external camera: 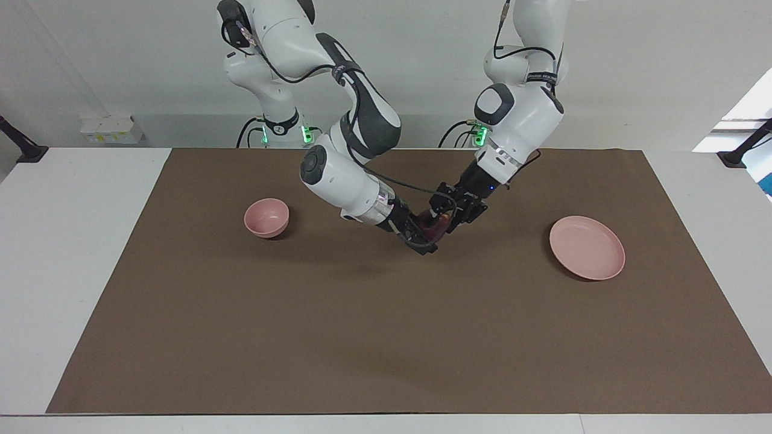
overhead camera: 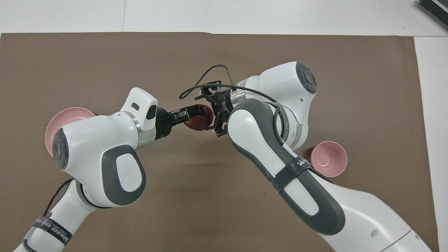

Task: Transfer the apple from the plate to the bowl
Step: 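Grasp the apple with the right gripper while the left gripper releases it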

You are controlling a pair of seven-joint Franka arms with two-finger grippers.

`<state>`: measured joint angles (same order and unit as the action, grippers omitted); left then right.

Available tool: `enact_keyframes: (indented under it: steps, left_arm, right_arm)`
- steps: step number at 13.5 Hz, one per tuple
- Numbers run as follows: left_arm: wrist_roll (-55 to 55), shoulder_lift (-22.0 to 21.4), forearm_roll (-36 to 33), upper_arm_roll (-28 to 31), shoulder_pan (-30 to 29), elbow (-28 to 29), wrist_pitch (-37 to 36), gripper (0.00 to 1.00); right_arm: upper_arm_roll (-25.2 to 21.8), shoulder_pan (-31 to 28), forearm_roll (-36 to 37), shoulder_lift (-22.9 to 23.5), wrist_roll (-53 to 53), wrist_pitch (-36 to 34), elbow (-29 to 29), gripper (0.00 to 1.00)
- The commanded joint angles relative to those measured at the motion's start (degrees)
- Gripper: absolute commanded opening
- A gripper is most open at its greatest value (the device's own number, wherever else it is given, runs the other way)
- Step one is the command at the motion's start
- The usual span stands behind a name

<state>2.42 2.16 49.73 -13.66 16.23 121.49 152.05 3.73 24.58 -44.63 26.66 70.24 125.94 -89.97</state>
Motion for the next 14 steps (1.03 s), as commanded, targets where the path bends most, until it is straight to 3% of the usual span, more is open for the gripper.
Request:
enact_keyframes:
  steps: [1, 2, 3, 6, 7, 8, 9, 10, 14]
  left_arm:
    - [1.62, -0.05, 0.28, 0.3, 1.96, -0.64, 0.18, 0.0]
    - [1.63, 0.04, 0.28, 0.3, 1.96, -1.08, 0.18, 0.0]
    - [1.63, 0.12, 0.28, 0.3, 1.87, -1.43, 0.27, 0.0]
    - [1.63, 0.3, 0.19, 0.3, 1.26, -1.7, 0.27, 0.03]
    - [1.97, 0.3, 0.19, 0.3, 1.08, -1.87, 0.18, 0.17]
    - [2.41, 0.39, 0.1, 0.3, 1.0, -1.88, 0.18, 0.42]
    - [2.24, 0.39, -0.51, 0.3, 1.0, -1.96, 0.18, 0.74]
    - [2.41, 0.3, -2.17, 0.47, 0.82, -2.31, -0.69, 0.97]
    - [1.98, -0.92, -6.38, 1.09, -2.33, -2.58, -5.77, 1.0]
  right_arm:
    - [0.57, 0.46, -1.78, 0.58, -1.6, 0.8, 1.12, 0.93]
    - [0.58, 0.56, -1.95, 0.58, -1.34, 1.15, 1.12, 0.37]
    - [0.58, 0.47, -1.95, 0.58, -1.16, 1.07, 1.12, 0.16]
    - [0.58, 0.38, -2.04, 0.58, -1.07, 0.8, 1.12, 0.14]
    - [0.58, 0.3, -2.04, 0.49, -1.16, 0.8, 1.12, 0.14]
    - [0.49, 0.29, -1.95, 0.23, -1.25, 0.72, 1.03, 0.14]
    - [0.49, 0.29, -1.95, 0.14, -1.42, 0.54, 0.94, 0.14]
    - [0.49, 0.03, -1.69, -0.03, -1.86, 0.54, 0.77, 0.14]
    - [0.49, -0.41, -1.34, -0.73, -3.09, 0.27, -0.29, 0.19]
